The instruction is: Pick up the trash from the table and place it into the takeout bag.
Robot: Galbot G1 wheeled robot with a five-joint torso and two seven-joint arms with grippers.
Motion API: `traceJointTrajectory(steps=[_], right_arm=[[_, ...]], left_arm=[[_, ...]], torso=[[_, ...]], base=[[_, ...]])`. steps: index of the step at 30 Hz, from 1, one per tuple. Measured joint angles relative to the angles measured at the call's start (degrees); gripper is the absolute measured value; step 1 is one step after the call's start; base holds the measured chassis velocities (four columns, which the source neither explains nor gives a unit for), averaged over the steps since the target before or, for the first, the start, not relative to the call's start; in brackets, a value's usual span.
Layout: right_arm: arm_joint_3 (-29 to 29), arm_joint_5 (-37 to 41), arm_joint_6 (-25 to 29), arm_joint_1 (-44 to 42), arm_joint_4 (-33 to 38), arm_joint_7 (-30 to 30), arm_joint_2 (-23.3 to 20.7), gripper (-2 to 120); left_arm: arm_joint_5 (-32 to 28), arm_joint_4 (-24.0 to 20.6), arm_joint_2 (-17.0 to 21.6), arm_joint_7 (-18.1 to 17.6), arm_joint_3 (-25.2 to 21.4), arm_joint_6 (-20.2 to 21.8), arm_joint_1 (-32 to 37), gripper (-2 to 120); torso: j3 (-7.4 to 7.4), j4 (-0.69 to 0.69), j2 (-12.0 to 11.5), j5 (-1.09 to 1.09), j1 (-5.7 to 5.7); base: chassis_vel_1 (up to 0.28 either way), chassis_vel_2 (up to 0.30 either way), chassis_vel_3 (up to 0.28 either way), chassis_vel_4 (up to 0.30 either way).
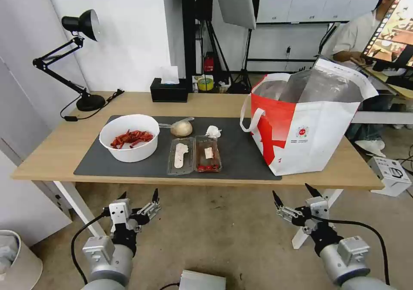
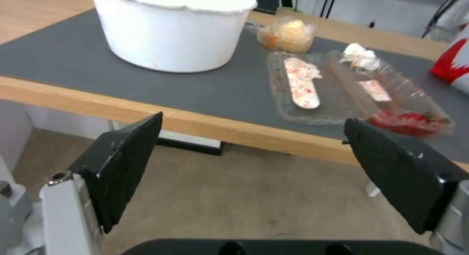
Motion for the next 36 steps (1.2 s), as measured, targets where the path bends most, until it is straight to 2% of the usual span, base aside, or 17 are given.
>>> traceJointTrajectory(steps=[9, 11, 12, 14, 15, 18, 19, 21, 22, 25, 26, 29, 30, 32, 36], right_arm=[[-0.62, 0.24, 0.34, 0.36, 0.35, 0.05, -0.02, 100], [-0.85, 0.24, 0.42, 0.39, 0.38, 0.04, -0.04, 100], [-0.85, 0.24, 0.42, 0.39, 0.38, 0.04, -0.04, 100], [-1.05, 0.14, 0.43, 0.49, 0.32, 0.01, -0.05, 100], [-1.05, 0.14, 0.43, 0.49, 0.32, 0.01, -0.05, 100], [-1.23, -0.07, 0.43, 0.70, 0.07, 0.00, -0.05, 100], [-1.23, -0.07, 0.43, 0.70, 0.07, 0.00, -0.05, 100], [-1.26, -0.12, 0.44, 0.86, -0.11, 0.07, -0.17, 100], [-1.26, -0.12, 0.44, 0.86, -0.11, 0.07, -0.17, 100], [-1.31, -0.15, 0.46, 1.01, -0.32, 0.30, -0.21, 100], [-1.31, -0.15, 0.46, 1.01, -0.32, 0.30, -0.21, 100], [-1.42, -0.20, 0.47, 1.09, -0.42, 0.47, -0.13, 100], [-1.42, -0.20, 0.47, 1.09, -0.42, 0.47, -0.13, 100], [-1.46, -0.19, 0.48, 1.14, -0.50, 0.64, -0.11, 100], [-1.46, -0.18, 0.54, 0.94, -0.52, 0.71, -0.43, 100]], left_arm=[[-8.83, -2.09, -0.11, -0.27, 0.79, -0.10, -0.47, 100], [-14.60, -2.33, -0.09, -1.22, 1.14, 0.27, -1.13, 100], [-14.60, -2.33, -0.09, -1.22, 1.14, 0.27, -1.13, 100], [-25.06, -2.32, -0.29, -4.84, 1.34, 1.82, -2.66, 100], [-25.06, -2.32, -0.29, -4.84, 1.34, 1.82, -2.66, 100], [-34.58, -1.30, -0.66, -7.98, 1.02, 2.78, -4.11, 100], [-34.58, -1.30, -0.66, -7.98, 1.02, 2.78, -4.11, 100], [-41.61, -1.19, -0.96, -9.14, 1.08, 2.85, -4.94, 100], [-41.61, -1.19, -0.96, -9.14, 1.08, 2.85, -4.94, 100], [-49.94, -1.19, -1.58, -10.85, 1.26, 2.50, -6.73, 100], [-49.94, -1.19, -1.58, -10.85, 1.26, 2.50, -6.73, 100], [-57.05, -1.19, -1.70, -12.55, 1.45, 1.75, -8.27, 100], [-57.05, -1.19, -1.70, -12.55, 1.45, 1.75, -8.27, 100], [-61.37, -0.69, -0.34, -14.33, 1.71, 2.68, -9.60, 100], [-64.89, 0.37, 1.30, -16.06, 2.33, 2.88, -11.75, 100]], torso=[[0.00, 0.00, 0.00, 0.00, 0.00], [0.00, 0.00, 0.00, 0.00, 0.00], [0.00, 0.00, 0.00, 0.00, 0.00], [0.00, 0.00, 0.00, 0.00, 0.00], [0.00, 0.00, 0.00, 0.00, 0.00], [0.00, 0.00, 0.00, 0.00, 0.00], [0.00, 0.00, 0.00, 0.00, 0.00], [0.00, 0.00, 0.00, 0.00, 0.00], [0.00, 0.00, 0.00, 0.00, 0.00], [0.00, 0.00, 0.00, 0.00, 0.00], [0.00, 0.00, 0.00, 0.00, 0.00], [0.00, 0.00, 0.00, 0.00, 0.00], [0.00, 0.00, 0.00, 0.00, 0.00], [0.00, 0.00, 0.00, 0.00, 0.00], [0.00, 0.00, 0.00, 0.00, 0.00]], base=[[0.000, 0.000, 0.000, 0.000], [0.000, 0.000, 0.000, 0.000], [0.000, 0.000, 0.000, 0.000], [0.000, 0.000, 0.000, 0.000], [0.000, 0.000, 0.000, 0.000], [0.000, 0.000, 0.000, 0.000], [0.000, 0.000, 0.000, 0.000], [0.000, 0.000, 0.000, 0.000], [0.000, 0.000, 0.000, 0.000], [0.000, 0.000, 0.000, 0.000], [0.000, 0.000, 0.000, 0.000], [0.000, 0.000, 0.000, 0.000], [0.000, 0.000, 0.000, 0.000], [0.000, 0.000, 0.000, 0.000], [0.000, 0.000, 0.000, 0.000]])
